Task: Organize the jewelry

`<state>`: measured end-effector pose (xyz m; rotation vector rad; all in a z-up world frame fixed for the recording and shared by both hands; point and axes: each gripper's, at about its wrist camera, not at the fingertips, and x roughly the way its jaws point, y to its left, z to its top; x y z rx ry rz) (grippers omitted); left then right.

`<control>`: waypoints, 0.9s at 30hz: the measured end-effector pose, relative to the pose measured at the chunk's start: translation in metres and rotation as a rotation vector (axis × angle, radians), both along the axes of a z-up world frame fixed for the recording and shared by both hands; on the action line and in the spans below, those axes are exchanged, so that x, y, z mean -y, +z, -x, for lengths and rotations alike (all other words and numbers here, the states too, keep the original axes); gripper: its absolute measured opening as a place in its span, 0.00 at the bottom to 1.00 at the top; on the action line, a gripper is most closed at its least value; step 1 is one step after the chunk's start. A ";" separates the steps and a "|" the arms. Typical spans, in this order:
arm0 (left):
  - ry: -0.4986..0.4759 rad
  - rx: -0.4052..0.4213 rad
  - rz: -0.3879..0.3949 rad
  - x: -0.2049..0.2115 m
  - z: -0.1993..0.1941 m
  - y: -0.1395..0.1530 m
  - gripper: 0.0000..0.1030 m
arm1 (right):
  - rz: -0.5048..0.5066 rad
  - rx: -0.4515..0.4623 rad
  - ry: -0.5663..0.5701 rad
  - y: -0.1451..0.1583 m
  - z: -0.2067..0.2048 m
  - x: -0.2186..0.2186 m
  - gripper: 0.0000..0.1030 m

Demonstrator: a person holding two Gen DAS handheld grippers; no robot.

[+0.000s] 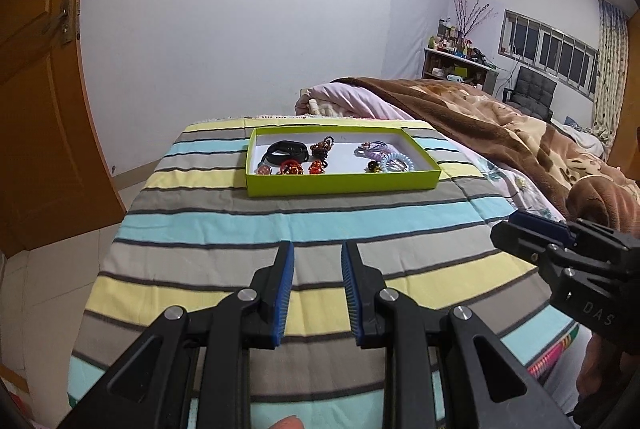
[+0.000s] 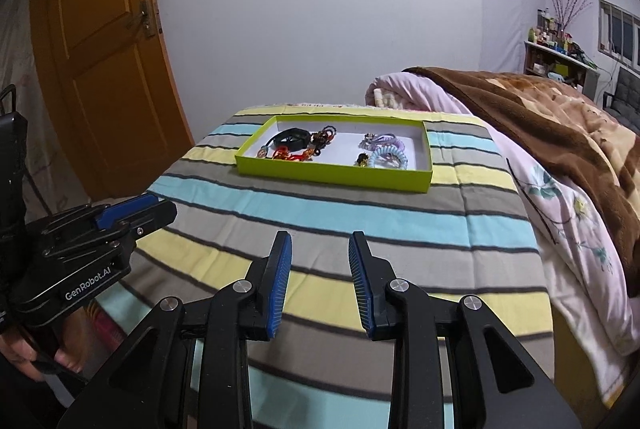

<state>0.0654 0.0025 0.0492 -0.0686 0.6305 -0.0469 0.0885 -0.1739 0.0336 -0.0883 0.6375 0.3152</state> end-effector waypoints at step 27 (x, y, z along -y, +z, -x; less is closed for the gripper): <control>0.013 -0.009 0.023 0.001 0.012 -0.006 0.25 | 0.022 0.008 0.009 0.000 0.014 -0.004 0.30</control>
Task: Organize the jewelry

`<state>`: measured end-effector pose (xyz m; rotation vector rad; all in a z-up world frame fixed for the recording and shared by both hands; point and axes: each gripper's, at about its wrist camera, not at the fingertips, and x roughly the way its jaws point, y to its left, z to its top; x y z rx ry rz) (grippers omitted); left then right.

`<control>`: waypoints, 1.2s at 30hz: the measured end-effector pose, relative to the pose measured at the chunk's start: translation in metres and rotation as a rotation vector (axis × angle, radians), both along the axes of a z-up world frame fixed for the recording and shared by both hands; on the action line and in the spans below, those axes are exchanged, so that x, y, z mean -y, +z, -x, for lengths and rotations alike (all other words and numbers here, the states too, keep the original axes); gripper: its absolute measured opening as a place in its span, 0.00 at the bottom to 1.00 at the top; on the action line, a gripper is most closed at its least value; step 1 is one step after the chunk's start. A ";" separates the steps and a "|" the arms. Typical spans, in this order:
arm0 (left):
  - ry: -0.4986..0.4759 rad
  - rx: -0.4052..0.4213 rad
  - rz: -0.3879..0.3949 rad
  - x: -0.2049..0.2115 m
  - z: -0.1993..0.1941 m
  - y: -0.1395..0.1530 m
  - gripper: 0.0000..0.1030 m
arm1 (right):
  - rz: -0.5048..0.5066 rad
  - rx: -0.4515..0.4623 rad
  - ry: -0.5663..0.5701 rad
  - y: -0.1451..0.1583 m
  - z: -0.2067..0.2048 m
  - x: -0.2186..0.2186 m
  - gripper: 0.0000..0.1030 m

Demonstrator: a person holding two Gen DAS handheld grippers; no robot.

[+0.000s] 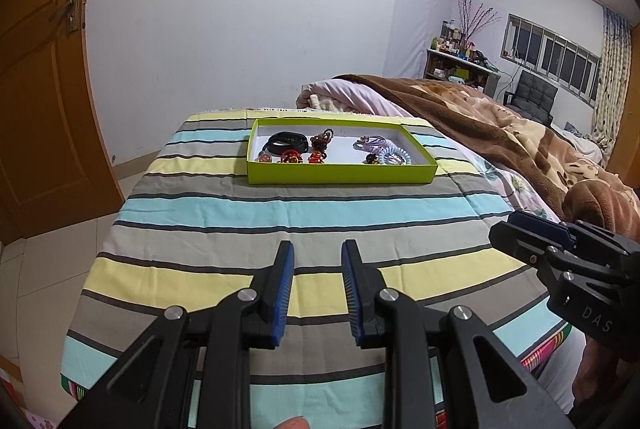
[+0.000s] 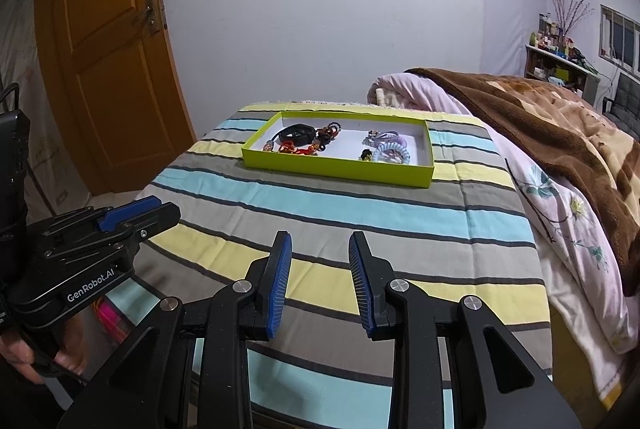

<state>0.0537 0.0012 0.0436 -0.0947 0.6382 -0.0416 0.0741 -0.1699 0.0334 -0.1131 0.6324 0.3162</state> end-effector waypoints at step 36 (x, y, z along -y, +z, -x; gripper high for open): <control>0.001 -0.008 -0.001 0.003 -0.001 -0.004 0.25 | -0.001 -0.002 0.001 -0.001 -0.001 0.001 0.30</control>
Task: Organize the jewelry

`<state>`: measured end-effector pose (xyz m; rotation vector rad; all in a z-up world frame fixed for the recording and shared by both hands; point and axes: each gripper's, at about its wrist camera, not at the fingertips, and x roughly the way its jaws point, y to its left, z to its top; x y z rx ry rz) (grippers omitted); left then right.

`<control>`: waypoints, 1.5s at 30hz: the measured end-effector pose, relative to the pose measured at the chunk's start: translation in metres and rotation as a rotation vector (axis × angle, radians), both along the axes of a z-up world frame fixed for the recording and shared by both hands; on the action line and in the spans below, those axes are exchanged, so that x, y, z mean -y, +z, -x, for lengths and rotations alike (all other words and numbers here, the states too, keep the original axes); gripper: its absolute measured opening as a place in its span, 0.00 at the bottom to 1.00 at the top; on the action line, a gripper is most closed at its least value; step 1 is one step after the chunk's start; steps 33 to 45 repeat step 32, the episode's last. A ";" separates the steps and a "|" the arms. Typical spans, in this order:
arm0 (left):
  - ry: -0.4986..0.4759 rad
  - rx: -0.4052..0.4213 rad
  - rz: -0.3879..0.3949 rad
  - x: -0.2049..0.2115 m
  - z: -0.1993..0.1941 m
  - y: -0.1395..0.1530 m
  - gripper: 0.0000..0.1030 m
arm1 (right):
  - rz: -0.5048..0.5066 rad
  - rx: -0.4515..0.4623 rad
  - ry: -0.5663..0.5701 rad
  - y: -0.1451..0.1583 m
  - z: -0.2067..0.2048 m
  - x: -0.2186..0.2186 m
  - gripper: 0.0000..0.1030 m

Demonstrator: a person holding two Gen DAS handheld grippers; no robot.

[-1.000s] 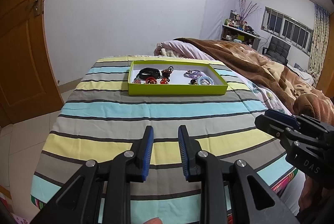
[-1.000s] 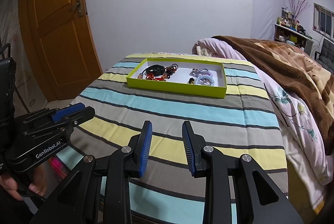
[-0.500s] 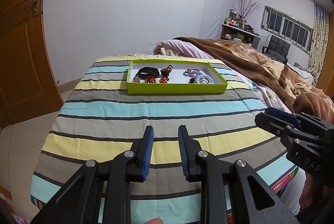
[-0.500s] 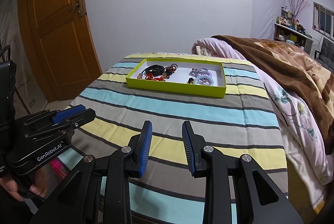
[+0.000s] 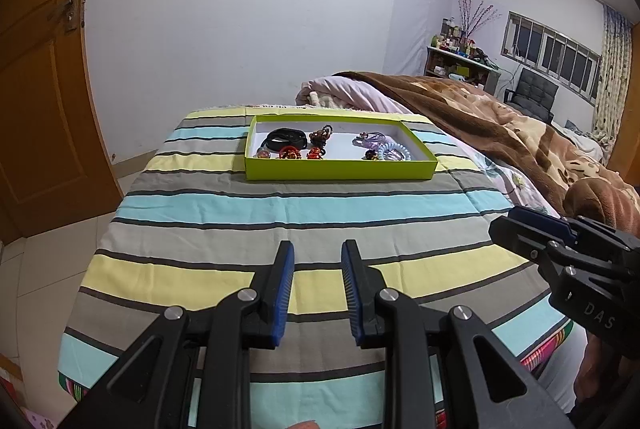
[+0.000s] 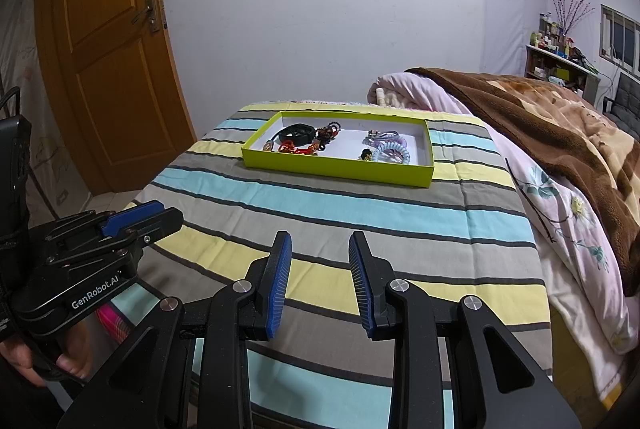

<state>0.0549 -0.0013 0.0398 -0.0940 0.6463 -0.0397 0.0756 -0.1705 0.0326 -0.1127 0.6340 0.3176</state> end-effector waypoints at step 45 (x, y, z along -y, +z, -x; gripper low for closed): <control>0.012 0.004 -0.035 0.005 -0.002 -0.002 0.25 | 0.000 -0.007 -0.003 -0.003 0.000 0.000 0.30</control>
